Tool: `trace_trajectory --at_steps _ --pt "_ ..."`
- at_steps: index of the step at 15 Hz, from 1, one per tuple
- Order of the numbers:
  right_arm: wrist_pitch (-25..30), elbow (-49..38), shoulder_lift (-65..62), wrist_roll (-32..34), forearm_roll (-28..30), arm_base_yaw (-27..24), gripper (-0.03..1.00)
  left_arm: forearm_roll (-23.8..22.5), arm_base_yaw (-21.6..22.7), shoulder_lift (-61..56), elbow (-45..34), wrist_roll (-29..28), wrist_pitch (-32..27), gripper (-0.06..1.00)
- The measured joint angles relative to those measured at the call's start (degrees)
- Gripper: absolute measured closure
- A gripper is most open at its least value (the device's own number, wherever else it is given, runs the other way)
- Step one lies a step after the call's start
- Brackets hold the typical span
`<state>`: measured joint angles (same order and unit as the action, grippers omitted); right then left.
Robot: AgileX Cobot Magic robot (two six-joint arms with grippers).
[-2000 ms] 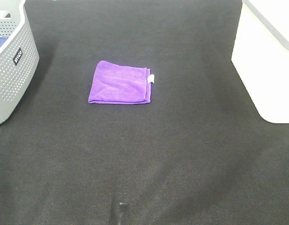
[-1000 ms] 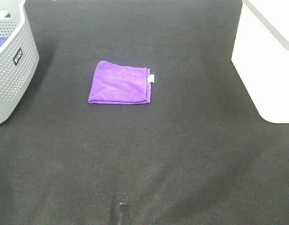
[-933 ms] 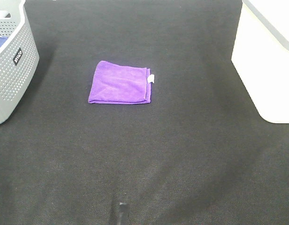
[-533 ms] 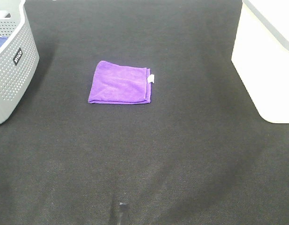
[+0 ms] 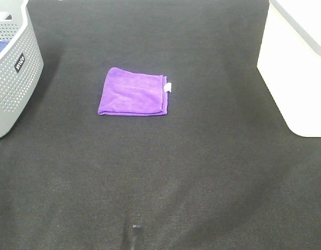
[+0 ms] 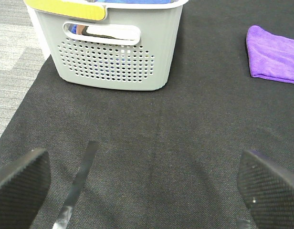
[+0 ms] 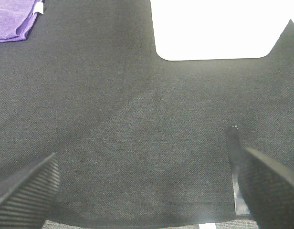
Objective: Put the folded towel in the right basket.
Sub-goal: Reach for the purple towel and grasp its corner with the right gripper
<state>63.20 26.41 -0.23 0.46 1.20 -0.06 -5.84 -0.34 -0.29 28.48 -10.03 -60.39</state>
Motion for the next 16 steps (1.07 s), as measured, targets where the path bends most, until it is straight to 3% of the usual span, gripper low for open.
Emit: trace_trajectory --at_steps 16 --pt "0.0 0.0 0.0 0.0 0.2 0.0 0.01 0.0 0.0 0.0 0.0 0.0 0.0 -0.04"
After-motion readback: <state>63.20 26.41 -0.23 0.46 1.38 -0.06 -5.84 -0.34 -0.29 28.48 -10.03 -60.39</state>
